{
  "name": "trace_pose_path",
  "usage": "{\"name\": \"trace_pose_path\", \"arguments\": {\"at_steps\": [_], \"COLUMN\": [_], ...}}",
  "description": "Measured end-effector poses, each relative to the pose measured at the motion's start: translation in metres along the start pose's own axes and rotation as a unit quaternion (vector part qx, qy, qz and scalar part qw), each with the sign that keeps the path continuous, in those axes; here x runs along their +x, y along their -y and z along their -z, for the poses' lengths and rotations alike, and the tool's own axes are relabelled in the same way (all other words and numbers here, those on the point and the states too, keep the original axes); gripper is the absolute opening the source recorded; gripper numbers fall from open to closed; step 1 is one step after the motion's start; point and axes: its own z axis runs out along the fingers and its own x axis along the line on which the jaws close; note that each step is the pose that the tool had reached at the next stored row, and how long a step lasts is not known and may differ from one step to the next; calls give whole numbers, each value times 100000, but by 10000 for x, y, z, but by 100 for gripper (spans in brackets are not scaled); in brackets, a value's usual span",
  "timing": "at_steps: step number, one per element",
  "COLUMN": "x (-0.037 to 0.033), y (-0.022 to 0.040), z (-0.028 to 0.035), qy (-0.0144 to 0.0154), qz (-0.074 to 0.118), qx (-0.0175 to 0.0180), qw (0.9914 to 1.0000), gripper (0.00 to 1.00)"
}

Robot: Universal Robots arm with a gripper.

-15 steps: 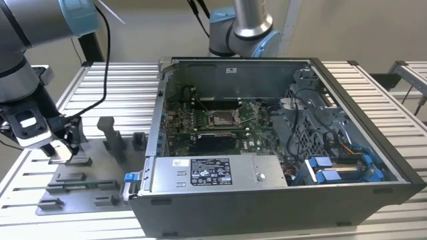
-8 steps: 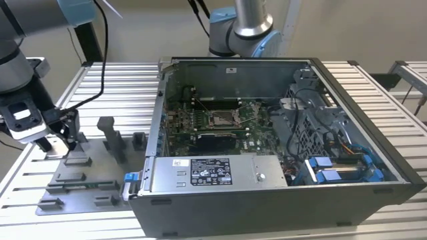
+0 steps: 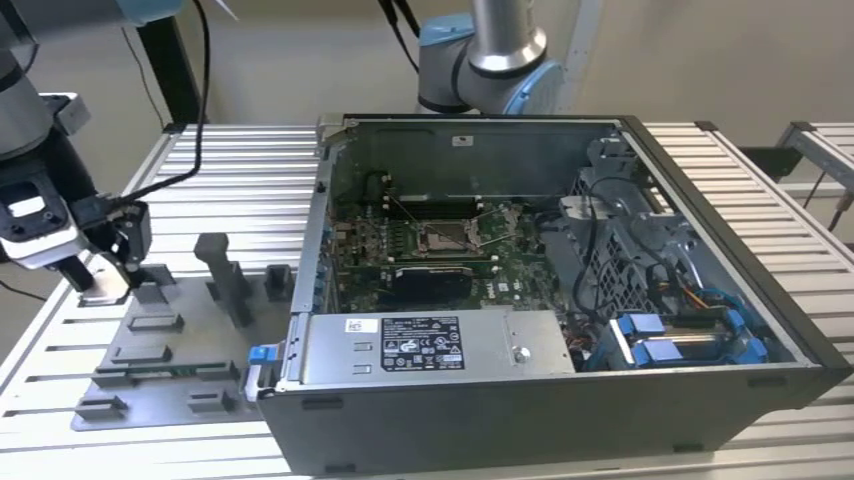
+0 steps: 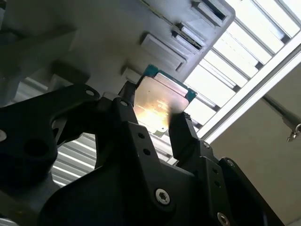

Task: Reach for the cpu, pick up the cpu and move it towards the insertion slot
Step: 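Pick up the cpu and move it towards the insertion slot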

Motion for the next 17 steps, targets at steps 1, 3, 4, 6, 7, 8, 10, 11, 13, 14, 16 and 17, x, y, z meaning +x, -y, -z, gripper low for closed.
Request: {"name": "trace_pose_path", "arguments": {"at_steps": [1, 3, 4, 6, 7, 8, 10, 11, 13, 14, 16, 17], "x": [0, 0, 0, 0, 0, 0, 0, 0, 0, 0, 0, 0], "y": [-1, -3, -4, -6, -7, -9, -11, -12, -14, -15, -17, -18], "z": [29, 82, 107, 159, 186, 215, 273, 301, 351, 377, 428, 456], "qy": [-5, 0, -1, -5, -7, -1, -1, -9, -2, -3, -5, -3], "qz": [-2, -1, -2, -2, -3, -3, -2, -1, 1, -1, -2, -2], "qx": [4, 0, 2, 3, 4, 1, 1, 4, 2, 2, 3, 1], "qw": [100000, 100000, 100000, 100000, 100000, 100000, 100000, 100000, 100000, 100000, 100000, 100000], "gripper": [0, 0, 0, 0, 0, 0, 0, 0, 0, 0, 0, 0]}}
